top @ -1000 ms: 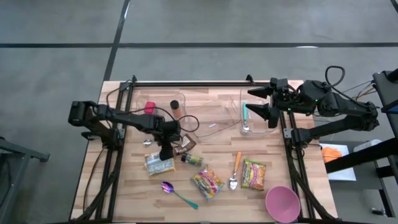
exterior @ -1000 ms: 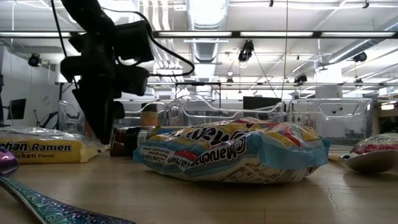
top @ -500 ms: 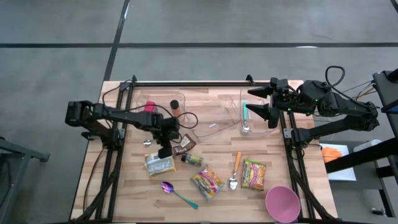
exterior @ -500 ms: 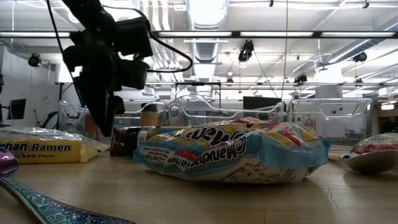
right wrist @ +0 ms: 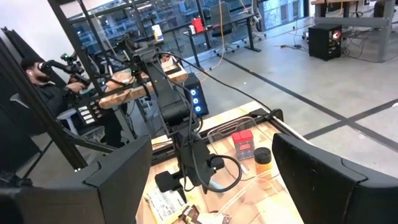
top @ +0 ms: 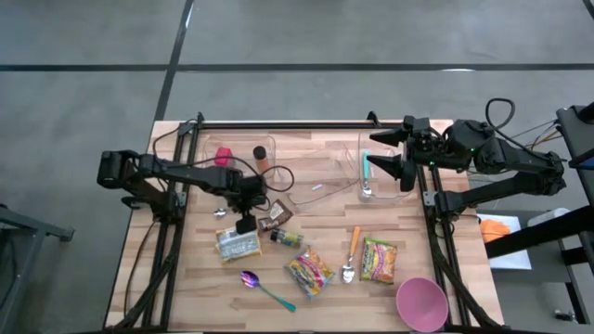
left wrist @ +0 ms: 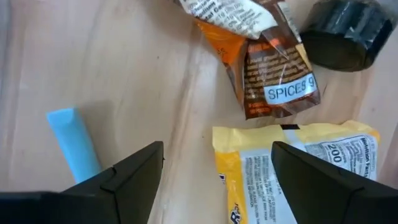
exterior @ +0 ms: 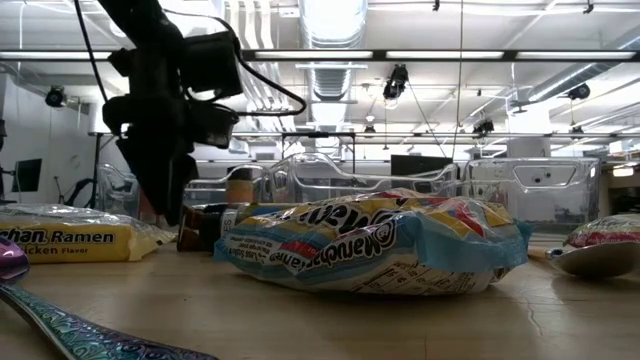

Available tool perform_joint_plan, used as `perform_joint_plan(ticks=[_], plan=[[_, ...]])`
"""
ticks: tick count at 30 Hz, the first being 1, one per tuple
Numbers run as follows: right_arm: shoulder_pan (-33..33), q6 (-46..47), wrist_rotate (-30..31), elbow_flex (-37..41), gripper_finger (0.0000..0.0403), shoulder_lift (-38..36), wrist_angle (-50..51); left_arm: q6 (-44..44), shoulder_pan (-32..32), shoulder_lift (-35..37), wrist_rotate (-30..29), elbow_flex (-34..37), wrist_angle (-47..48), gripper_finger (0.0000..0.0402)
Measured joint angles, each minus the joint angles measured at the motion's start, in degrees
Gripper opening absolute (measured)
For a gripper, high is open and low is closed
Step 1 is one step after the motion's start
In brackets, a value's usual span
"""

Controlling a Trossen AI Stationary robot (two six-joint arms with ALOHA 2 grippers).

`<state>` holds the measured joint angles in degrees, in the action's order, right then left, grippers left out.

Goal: Pick & Place Food Item
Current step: Put the yellow noodle pack into the middle transparent bin

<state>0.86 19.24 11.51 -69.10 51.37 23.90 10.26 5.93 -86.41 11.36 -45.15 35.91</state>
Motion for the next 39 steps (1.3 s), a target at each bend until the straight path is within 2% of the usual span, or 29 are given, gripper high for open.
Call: perform_joint_plan(ticks=[4,15,28,32,39], plan=[[0.0,-0.1,0.0,0.0,0.0327,0.0,0.0,2.2,0.0,0.0,2.3,0.5,0.2,0.0309],[0.0,-0.2,0.0,0.0,0.0327,0.0,0.0,1.9,-0.2,0.0,2.6,0.6,-0.5,0.0309],[0.0,-0.2,0.0,0.0,0.0327,0.0,0.0,4.6,-0.2,-5.4,6.3,1.2,-2.4,0.0307],[0.0,-0.2,0.0,0.0,0.0327,0.0,0.0,4.6,-0.2,-6.2,7.3,1.2,-2.6,0.0274],[0.0,-0.2,0.0,0.0,0.0327,0.0,0.0,1.9,-0.1,-6.5,8.0,1.3,-3.2,0.0157]])
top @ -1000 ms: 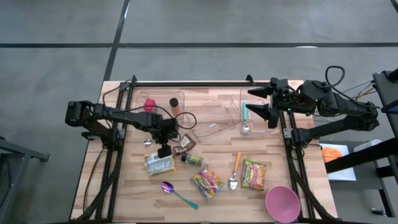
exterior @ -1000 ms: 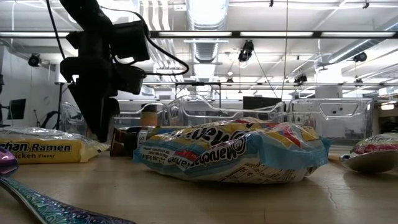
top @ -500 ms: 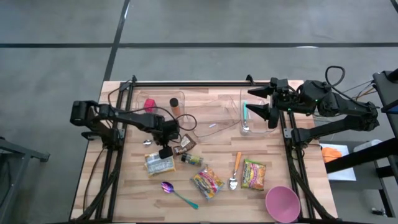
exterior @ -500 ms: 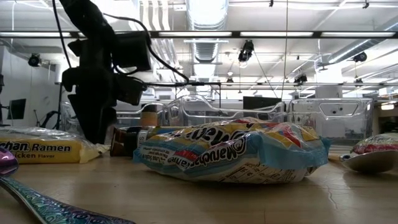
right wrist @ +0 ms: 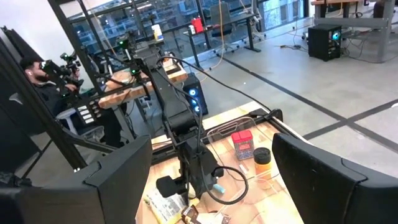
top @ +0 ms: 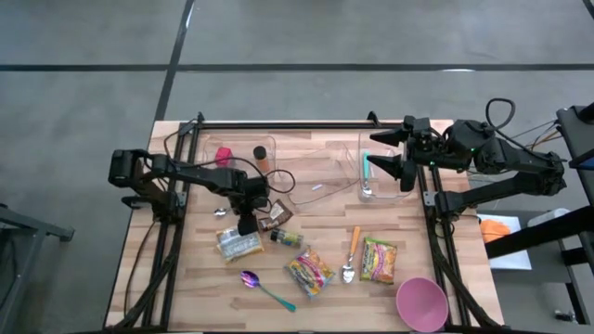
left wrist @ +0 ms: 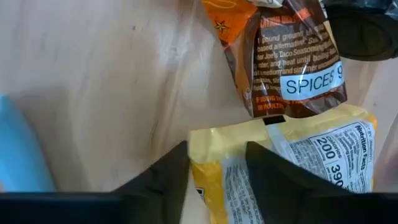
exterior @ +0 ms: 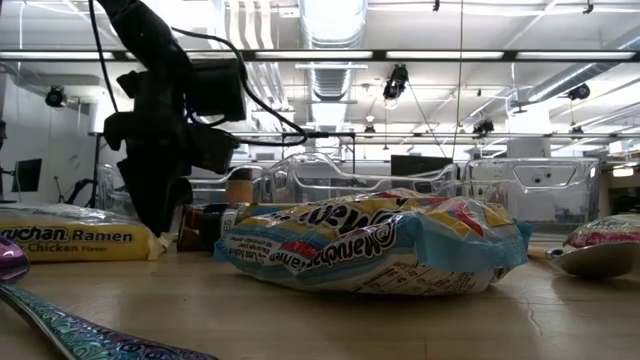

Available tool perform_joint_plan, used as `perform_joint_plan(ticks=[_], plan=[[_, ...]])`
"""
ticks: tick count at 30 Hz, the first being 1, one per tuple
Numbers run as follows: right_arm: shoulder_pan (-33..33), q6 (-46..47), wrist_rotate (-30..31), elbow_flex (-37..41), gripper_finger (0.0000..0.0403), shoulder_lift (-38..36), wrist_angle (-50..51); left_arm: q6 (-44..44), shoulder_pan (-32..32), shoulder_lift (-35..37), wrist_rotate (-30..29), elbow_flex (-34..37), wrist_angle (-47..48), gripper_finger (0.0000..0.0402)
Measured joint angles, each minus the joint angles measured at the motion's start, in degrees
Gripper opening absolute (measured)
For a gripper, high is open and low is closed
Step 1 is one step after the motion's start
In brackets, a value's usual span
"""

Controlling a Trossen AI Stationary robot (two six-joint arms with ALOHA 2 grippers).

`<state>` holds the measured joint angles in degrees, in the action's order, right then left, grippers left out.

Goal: Pick & Place Food Item
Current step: Put the yellow noodle pack into the middle transparent bin

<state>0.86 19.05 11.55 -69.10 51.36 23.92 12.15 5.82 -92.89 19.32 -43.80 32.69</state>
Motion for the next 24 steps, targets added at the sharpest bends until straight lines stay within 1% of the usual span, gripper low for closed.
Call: perform_joint_plan(ticks=[7,9,14,17,22,24], plan=[[0.0,0.0,0.0,0.0,0.0327,-0.8,0.1,0.0,-0.1,-0.3,1.5,0.2,-0.2,0.0031],[0.0,0.0,0.0,0.0,0.0327,-1.0,0.1,0.0,-0.2,-0.3,2.2,0.2,0.2,0.001],[0.0,0.0,0.0,0.0,0.0327,-1.4,0.1,0.9,-0.2,-0.1,3.1,0.2,2.0,0.0004],[0.0,0.0,0.0,0.0,0.0327,-1.4,0.1,1.3,-0.2,0.9,3.4,-0.8,5.6,0.0003],[0.0,-0.2,0.0,0.0,0.0327,-1.5,0.0,1.4,-0.2,5.4,3.2,-4.9,11.7,0.0002],[0.0,-0.2,0.0,0.0,0.0327,-1.5,0.0,1.7,-0.2,7.8,3.2,-6.8,12.3,0.0002]])
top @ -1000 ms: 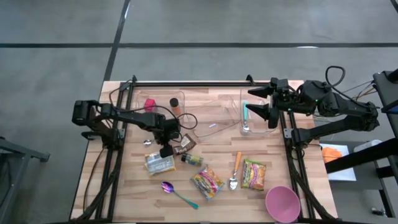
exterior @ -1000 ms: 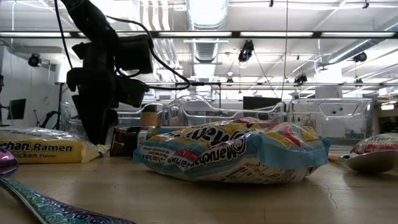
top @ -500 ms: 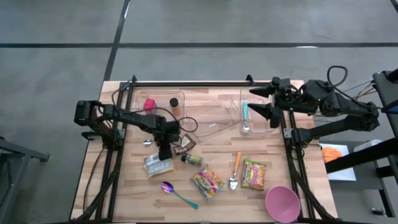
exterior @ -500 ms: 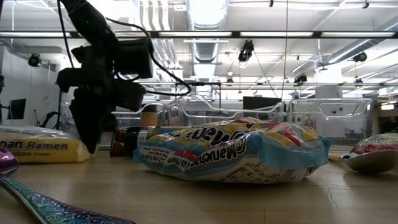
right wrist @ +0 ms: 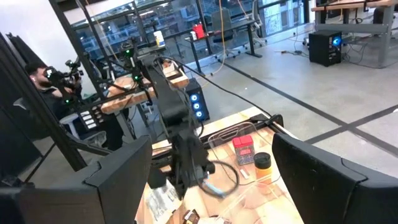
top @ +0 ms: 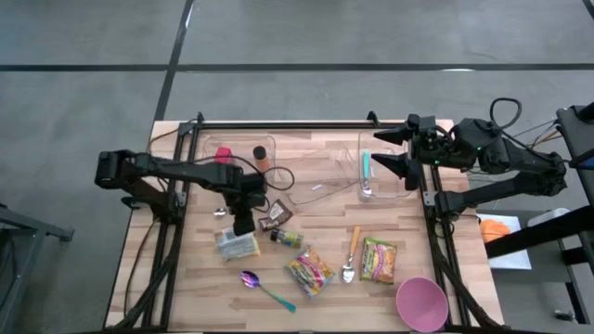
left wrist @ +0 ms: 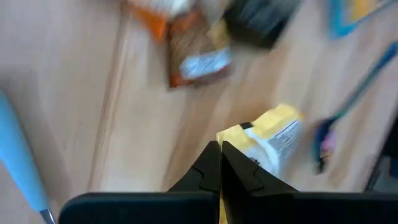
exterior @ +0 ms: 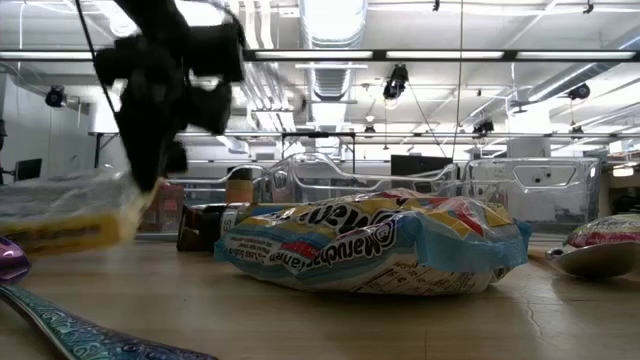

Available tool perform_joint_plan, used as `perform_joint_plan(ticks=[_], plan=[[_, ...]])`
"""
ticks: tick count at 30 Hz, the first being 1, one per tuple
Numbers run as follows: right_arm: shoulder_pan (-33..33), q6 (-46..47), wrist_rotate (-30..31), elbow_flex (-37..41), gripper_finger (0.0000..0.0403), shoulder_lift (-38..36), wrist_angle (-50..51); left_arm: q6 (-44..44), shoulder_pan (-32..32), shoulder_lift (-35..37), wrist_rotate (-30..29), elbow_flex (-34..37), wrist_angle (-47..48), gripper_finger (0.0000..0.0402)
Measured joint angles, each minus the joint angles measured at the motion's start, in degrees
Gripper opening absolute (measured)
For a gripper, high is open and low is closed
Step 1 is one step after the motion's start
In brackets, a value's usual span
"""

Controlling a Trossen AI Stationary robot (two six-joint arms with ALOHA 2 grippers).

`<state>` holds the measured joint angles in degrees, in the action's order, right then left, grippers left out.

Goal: Pick & Place Food Item
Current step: Put the yellow noodle pack into the middle transparent bin

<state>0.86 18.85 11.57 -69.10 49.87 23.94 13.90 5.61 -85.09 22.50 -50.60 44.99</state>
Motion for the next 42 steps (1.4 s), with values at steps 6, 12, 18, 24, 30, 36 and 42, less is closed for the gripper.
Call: perform_joint_plan(ticks=[6,12,18,24,30,36,42], plan=[[0.0,0.0,0.0,0.0,0.0327,0.0,0.0,4.2,-0.2,6.4,-1.5,-4.4,0.3,0.0001],[0.0,0.0,0.1,0.0,0.0327,0.0,-0.1,5.3,-1.4,8.3,-5.0,-8.9,3.5,0.0],[0.0,0.0,0.1,0.0,0.0327,0.0,-0.2,3.2,-3.7,8.3,-10.1,-12.1,4.8,0.0],[0.0,0.0,0.3,0.0,0.0327,0.0,-0.2,2.8,-4.4,8.3,-11.0,-15.1,4.8,0.0],[0.0,0.0,0.4,0.0,0.0327,0.0,-0.2,2.2,-4.4,8.3,-11.0,-20.6,4.7,0.0],[0.0,0.0,0.4,0.0,0.0327,0.0,-0.2,-0.3,-4.2,8.4,-16.9,-27.7,2.6,0.0],[0.0,0.0,0.4,0.0,0.0327,0.0,-0.2,-4.0,-0.7,8.0,-19.5,-29.8,-8.6,0.0]])
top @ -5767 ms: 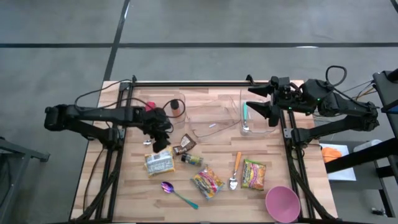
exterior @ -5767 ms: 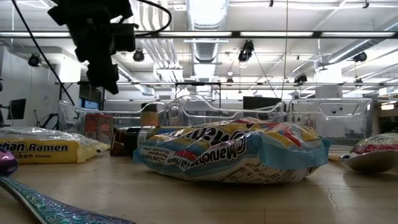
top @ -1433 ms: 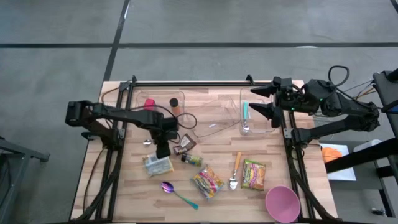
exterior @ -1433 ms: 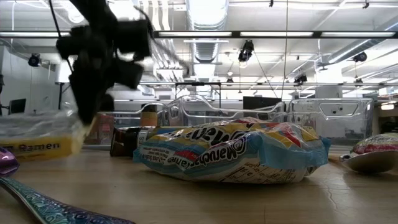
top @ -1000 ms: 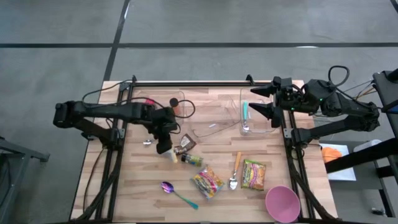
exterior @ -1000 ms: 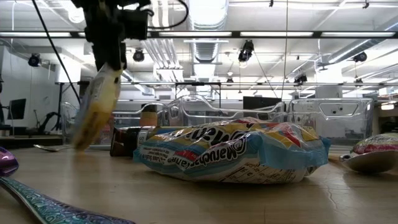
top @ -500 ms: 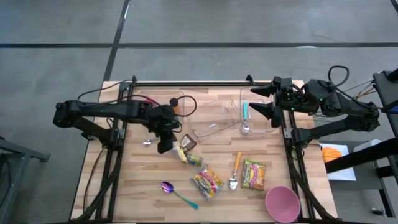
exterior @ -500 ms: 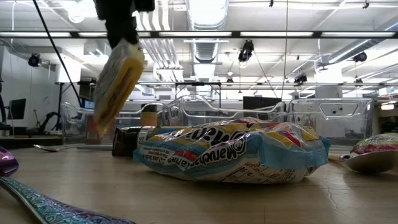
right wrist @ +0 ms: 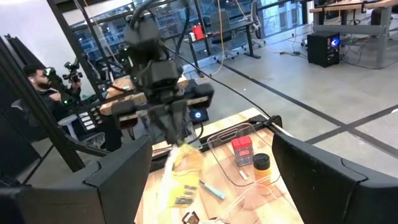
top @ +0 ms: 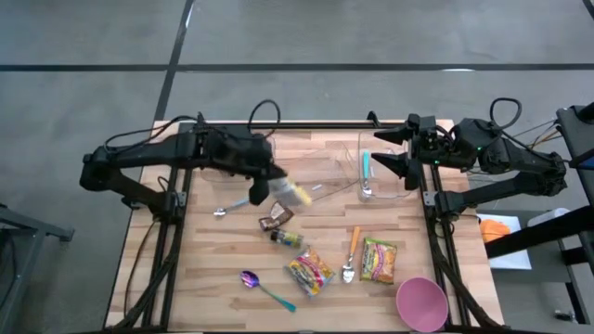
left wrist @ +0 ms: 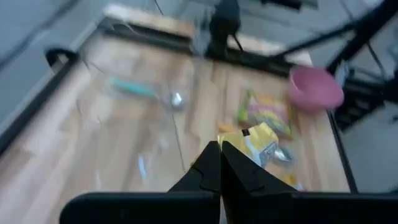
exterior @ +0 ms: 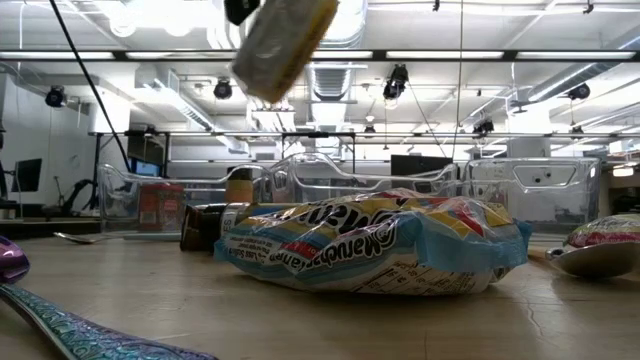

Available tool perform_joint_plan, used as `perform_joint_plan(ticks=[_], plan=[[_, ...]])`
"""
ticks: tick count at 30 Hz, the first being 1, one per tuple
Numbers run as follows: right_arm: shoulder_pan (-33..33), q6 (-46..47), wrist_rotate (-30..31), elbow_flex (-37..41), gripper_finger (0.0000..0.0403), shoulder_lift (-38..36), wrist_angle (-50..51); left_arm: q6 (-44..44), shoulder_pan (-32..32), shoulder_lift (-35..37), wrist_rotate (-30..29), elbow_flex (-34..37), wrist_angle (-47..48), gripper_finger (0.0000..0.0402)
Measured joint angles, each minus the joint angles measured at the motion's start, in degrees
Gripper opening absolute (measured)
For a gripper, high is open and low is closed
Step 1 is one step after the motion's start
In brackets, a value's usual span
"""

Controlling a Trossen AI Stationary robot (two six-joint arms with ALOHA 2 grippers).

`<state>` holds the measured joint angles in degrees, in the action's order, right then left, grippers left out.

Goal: Pick & Place Food Item
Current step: Put the yellow noodle pack into the middle transparent bin

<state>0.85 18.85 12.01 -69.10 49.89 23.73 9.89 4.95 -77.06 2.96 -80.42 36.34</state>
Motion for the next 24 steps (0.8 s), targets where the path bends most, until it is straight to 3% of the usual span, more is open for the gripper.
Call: perform_joint_plan(ticks=[12,17,24], plan=[[0.0,0.0,0.1,0.0,0.0327,0.1,0.0,-5.2,9.0,-7.8,2.3,0.5,-7.3,0.0],[0.0,0.0,0.0,0.0,0.0327,0.1,0.0,-5.5,10.3,-12.3,5.8,0.5,-11.7,0.0],[0.0,0.0,0.0,0.0,0.0327,0.0,0.1,-7.1,10.4,-17.4,6.1,0.6,-12.3,0.0]])
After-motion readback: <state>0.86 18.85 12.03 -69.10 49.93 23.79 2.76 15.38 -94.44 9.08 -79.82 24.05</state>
